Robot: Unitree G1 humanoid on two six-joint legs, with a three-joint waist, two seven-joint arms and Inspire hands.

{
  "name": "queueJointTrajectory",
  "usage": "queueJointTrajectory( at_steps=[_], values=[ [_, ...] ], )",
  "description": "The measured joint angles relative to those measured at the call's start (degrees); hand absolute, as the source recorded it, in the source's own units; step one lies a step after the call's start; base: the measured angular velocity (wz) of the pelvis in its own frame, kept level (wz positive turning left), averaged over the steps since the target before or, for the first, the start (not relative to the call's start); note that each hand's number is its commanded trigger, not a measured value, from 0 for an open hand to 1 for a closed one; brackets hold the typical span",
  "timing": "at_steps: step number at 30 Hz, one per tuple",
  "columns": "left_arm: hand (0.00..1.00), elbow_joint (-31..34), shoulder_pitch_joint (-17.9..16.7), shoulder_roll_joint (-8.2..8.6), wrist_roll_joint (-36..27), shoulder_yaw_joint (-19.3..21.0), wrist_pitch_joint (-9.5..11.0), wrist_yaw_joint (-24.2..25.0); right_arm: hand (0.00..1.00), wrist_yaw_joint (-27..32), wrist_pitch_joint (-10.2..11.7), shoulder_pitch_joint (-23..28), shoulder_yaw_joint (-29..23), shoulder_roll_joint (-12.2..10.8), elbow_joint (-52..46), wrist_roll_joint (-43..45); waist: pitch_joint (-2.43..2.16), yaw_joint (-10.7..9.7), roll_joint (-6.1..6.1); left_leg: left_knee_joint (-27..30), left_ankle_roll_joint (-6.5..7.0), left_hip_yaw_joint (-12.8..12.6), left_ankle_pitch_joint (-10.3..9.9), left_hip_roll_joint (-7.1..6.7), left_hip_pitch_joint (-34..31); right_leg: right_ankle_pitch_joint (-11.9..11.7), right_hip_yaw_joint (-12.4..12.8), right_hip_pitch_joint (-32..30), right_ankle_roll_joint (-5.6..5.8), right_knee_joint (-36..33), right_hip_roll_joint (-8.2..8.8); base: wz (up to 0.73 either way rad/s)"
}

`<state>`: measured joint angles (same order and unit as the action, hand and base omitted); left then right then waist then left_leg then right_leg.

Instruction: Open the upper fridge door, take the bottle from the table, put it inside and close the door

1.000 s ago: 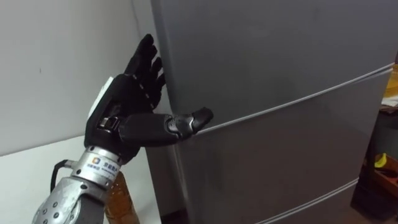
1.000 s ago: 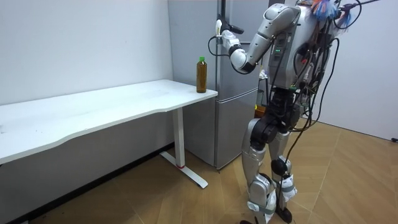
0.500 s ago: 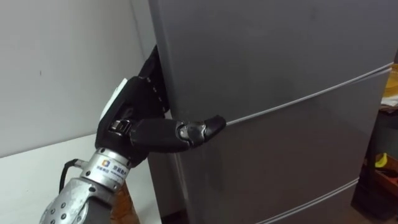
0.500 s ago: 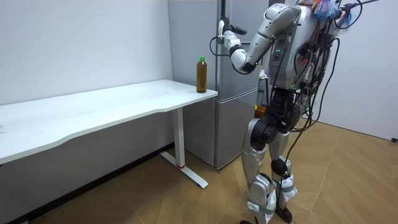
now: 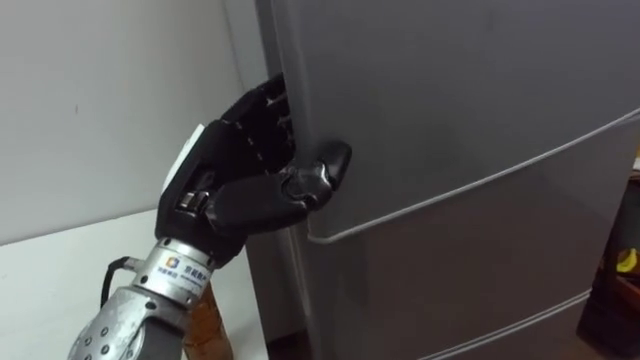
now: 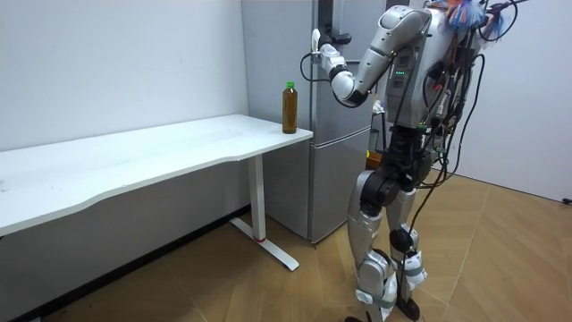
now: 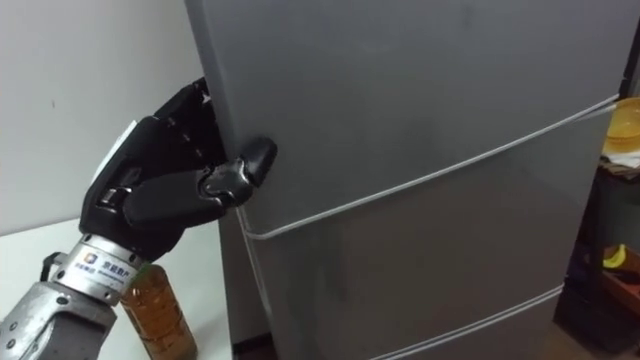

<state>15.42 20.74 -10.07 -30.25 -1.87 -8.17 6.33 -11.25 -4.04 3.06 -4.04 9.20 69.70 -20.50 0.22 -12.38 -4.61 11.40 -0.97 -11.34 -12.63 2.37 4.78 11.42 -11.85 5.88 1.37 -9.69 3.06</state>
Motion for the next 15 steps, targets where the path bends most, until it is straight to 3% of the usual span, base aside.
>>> queueJointTrajectory(
  at_steps=[3, 5, 7, 8, 15],
  values=[
    [0.52, 0.41, 0.0, -0.01, -0.85, -0.42, 0.0, 0.06, 0.0, 0.01, 0.35, 0.05, 0.5, 0.03, -0.02, 0.01, 0.05, 0.01, 0.08, 0.0, 0.0, 0.04, 0.0, 0.0, -0.01, -0.03, -0.05, 0.02, 0.0, -0.01, 0.0, 0.0],
    [0.25, 0.74, 0.0, 0.0, -1.07, -0.89, 0.0, 0.06, 0.0, 0.01, 0.36, 0.05, 0.52, 0.03, -0.03, 0.0, 0.1, 0.05, 0.15, 0.0, 0.0, 0.04, 0.0, 0.0, -0.01, -0.06, -0.06, 0.03, 0.02, -0.04, 0.0, 0.0],
    [0.05, 0.78, 0.0, 0.07, -1.63, -1.13, 0.0, 0.05, 0.0, 0.02, 0.4, 0.06, 0.52, 0.04, -0.09, -0.01, 0.1, -0.02, 0.15, 0.02, 0.0, 0.04, 0.0, 0.0, -0.01, -0.11, -0.05, 0.03, 0.0, -0.05, 0.0, 0.0],
    [0.0, 0.78, -0.01, 0.08, -1.66, -1.17, 0.0, 0.05, 0.0, 0.02, 0.42, 0.09, 0.52, 0.05, -0.1, -0.02, 0.1, -0.01, 0.14, 0.03, 0.0, 0.04, 0.0, 0.01, -0.01, -0.12, -0.05, 0.03, 0.0, -0.06, 0.0, 0.0],
    [0.0, 0.81, -0.02, -0.06, -1.59, -2.1, 0.0, 0.91, 0.0, 0.09, 0.41, 0.17, 0.52, 0.09, -0.09, -0.01, 0.09, 0.12, 0.13, 0.06, 0.0, 0.01, 0.0, 0.01, 0.55, -0.13, 0.23, 0.19, 0.0, 0.03, -0.02, 0.0]
  ],
)
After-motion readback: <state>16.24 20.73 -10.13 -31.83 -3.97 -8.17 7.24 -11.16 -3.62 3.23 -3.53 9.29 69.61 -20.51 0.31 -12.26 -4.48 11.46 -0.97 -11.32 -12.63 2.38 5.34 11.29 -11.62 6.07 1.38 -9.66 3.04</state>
